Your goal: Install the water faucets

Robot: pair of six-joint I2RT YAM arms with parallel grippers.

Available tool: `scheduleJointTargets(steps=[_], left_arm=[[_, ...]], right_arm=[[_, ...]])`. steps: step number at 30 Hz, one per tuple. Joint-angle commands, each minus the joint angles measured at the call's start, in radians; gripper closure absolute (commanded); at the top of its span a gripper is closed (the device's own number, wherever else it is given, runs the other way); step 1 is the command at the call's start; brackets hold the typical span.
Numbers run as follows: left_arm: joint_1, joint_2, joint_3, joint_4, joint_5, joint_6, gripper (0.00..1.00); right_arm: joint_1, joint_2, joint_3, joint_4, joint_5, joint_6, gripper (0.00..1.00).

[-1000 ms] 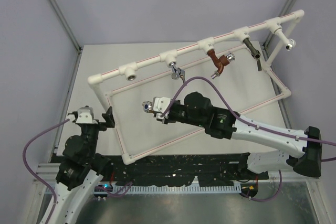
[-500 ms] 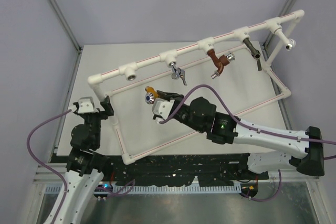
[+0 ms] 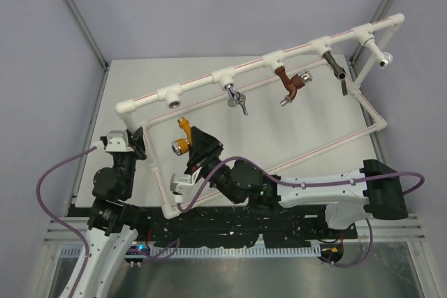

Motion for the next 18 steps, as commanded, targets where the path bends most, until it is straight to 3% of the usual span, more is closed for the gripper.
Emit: scheduleJointTargets(steps=[1,8,18], left_arm=[[-0.013,-0.032,0.023,0.022,-0.065,0.017,1.00],[-0.039,-0.032,0.021,0.015,-0.086,0.031,1.00],[-0.048,-0.026,0.024,0.013,-0.091,0.031,1.00]], right_arm=[[0.035,0.054,0.013,0.342,0.093,-0.348,0.95],[0.041,0.148,0.062,0.440,0.093,-0.551,0.95],[0.033,0.182,0.131,0.357,0.139,-0.563,0.95]])
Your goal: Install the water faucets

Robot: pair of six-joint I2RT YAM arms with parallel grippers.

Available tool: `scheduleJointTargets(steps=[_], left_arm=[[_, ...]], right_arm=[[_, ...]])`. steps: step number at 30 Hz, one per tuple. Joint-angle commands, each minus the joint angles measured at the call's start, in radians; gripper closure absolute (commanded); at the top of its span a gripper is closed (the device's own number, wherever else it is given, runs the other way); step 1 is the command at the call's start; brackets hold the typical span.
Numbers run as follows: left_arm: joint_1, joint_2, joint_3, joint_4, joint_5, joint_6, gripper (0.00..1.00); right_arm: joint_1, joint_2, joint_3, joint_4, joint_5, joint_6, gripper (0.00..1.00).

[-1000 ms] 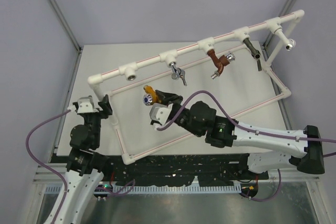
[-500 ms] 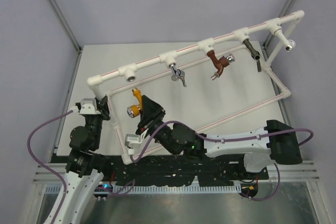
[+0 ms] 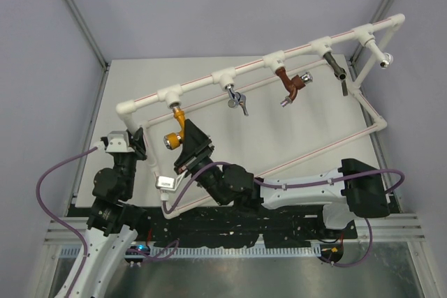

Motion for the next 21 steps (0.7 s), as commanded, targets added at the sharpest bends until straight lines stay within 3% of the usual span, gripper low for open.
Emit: scheduleJointTargets(steps=[1,21], left_arm=[[-0.006,-0.017,0.024,0.018,-0.040,0.012,1.00],[-0.023,-0.015,0.024,0.017,-0.043,0.013,1.00]], right_arm=[[-0.003,0.013,0.070,0.060,0.028,-0.052,0.95],[-0.026,0.061,0.148,-0.073,0.085,-0.067,0.95]])
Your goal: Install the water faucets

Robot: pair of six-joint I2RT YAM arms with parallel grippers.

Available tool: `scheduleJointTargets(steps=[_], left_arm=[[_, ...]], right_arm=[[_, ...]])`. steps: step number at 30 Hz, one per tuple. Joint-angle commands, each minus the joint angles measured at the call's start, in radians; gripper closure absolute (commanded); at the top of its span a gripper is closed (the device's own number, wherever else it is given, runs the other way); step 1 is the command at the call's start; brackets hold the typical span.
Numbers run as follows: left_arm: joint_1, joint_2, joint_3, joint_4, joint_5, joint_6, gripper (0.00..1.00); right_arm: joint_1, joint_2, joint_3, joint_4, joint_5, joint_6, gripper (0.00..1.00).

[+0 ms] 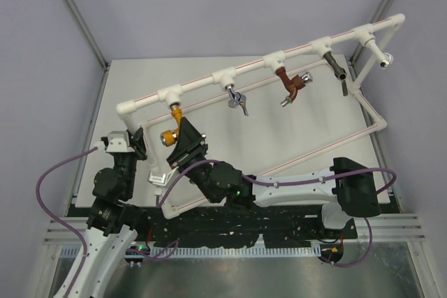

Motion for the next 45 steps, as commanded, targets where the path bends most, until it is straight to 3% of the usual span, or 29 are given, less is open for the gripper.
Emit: scheduleJointTargets(steps=[1,29,36,45], left_arm=[[-0.005,-0.017,0.024,0.015,-0.028,0.012,1.00],[-0.028,-0.029,0.023,0.015,-0.032,0.038,1.00],[-0.040,-0.036,0.021,0.015,-0.040,0.043,1.00],[-0.043,-0.046,0.018,0.015,-0.046,0.048,1.00]], right_arm=[[-0.008,-0.009,0.072,-0.010,0.026,-0.011,0.95],[-0.014,0.065,0.222,-0.316,0.163,0.060,0.95],[-0.022,0.071,0.291,-0.420,0.184,0.178,0.95],[-0.043,0.034,0.262,-0.477,0.178,0.303,0.95]])
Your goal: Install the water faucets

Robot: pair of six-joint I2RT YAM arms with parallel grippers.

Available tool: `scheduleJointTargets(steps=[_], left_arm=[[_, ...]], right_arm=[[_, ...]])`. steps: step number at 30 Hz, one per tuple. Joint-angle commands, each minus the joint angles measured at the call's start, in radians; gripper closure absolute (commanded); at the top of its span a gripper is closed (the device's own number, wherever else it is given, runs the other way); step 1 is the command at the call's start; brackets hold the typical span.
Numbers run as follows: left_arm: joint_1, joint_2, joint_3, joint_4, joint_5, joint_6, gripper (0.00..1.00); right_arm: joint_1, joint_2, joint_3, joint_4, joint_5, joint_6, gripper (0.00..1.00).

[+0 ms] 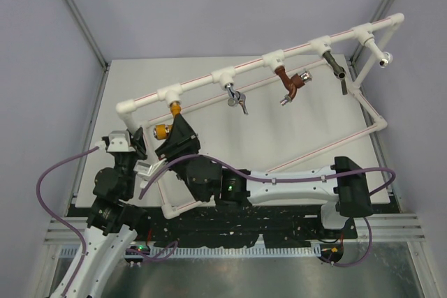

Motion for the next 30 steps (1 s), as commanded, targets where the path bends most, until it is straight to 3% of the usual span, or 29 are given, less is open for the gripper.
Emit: scheduleJointTargets(steps=[1,18,30], left_arm=[[-0.011,-0.043,0.017,0.005,-0.012,0.024,1.00],[-0.016,-0.036,0.017,0.007,-0.010,0.024,1.00],[-0.018,-0.040,0.017,0.007,-0.010,0.024,1.00]], right_arm=[[-0.057,-0.039,-0.008,-0.090,0.016,0.140,0.95],[-0.084,-0.080,-0.103,-0.049,-0.030,0.143,0.95],[-0.086,-0.062,-0.068,-0.092,0.002,0.307,0.95]])
